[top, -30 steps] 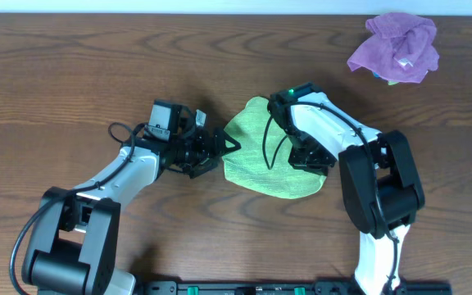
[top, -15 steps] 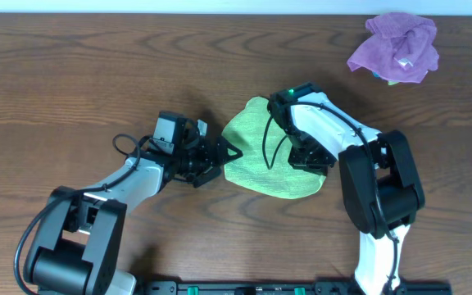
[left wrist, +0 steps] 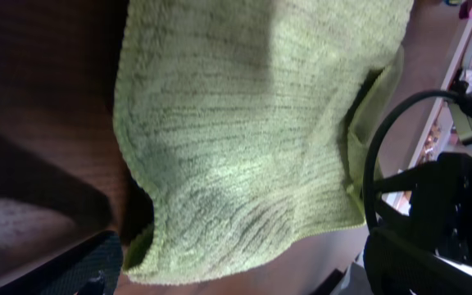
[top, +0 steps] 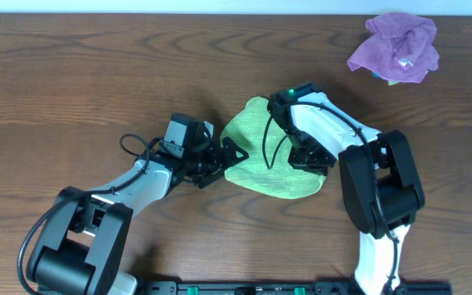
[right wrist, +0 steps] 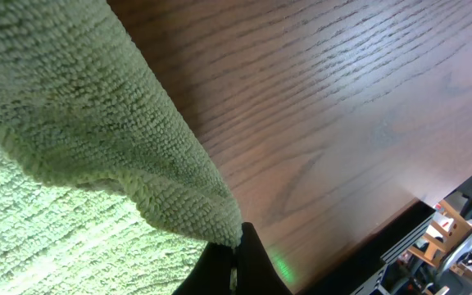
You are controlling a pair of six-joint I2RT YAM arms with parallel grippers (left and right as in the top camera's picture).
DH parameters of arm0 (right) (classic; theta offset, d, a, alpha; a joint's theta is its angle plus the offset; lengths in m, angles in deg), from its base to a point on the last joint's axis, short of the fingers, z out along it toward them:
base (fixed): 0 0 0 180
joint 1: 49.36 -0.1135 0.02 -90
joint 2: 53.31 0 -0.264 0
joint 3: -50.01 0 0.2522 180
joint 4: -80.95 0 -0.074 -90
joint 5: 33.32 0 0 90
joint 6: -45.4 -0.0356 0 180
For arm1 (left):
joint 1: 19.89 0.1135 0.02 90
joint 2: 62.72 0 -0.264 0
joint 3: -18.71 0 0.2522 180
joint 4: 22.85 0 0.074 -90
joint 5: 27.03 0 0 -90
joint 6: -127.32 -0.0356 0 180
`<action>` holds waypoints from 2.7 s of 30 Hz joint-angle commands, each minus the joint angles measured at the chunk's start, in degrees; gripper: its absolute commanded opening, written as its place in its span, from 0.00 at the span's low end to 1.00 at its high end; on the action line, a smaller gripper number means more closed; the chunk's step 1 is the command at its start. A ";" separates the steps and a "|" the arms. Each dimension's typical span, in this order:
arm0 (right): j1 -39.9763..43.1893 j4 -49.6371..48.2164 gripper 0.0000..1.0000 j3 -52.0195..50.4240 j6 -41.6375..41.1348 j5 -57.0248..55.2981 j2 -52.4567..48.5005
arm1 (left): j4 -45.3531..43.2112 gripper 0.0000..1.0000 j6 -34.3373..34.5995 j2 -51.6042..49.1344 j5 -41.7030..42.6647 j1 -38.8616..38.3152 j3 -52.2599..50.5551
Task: Fold the cloth
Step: 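Move the left gripper to the towel's left edge and grasp it, then hold the towel with both grippers and stretch it between them, then lift the towel with both grippers and carry it toward the back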
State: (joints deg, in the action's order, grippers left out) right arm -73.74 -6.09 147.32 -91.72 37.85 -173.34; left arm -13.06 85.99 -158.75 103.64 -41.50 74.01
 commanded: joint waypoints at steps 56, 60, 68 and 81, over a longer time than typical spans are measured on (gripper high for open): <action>0.20 2.25 0.01 -0.20 -2.19 0.76 5.33 | -16.28 0.06 12.57 -6.19 33.79 15.50 2.14; 0.20 2.71 0.02 -0.20 -2.16 -0.04 7.82 | -15.47 0.06 10.49 -6.19 33.75 16.90 2.12; 0.20 6.27 0.02 -0.20 -3.69 -0.02 9.14 | -9.33 0.06 5.31 -6.19 33.94 16.55 2.12; -0.39 -1.11 0.02 3.48 -1.14 -0.26 11.06 | -9.99 0.06 6.88 -6.19 34.25 17.49 7.82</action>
State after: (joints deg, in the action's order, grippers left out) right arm -74.66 -5.41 147.78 -93.90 40.16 -164.57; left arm -22.59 92.87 -164.63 139.00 -24.67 77.42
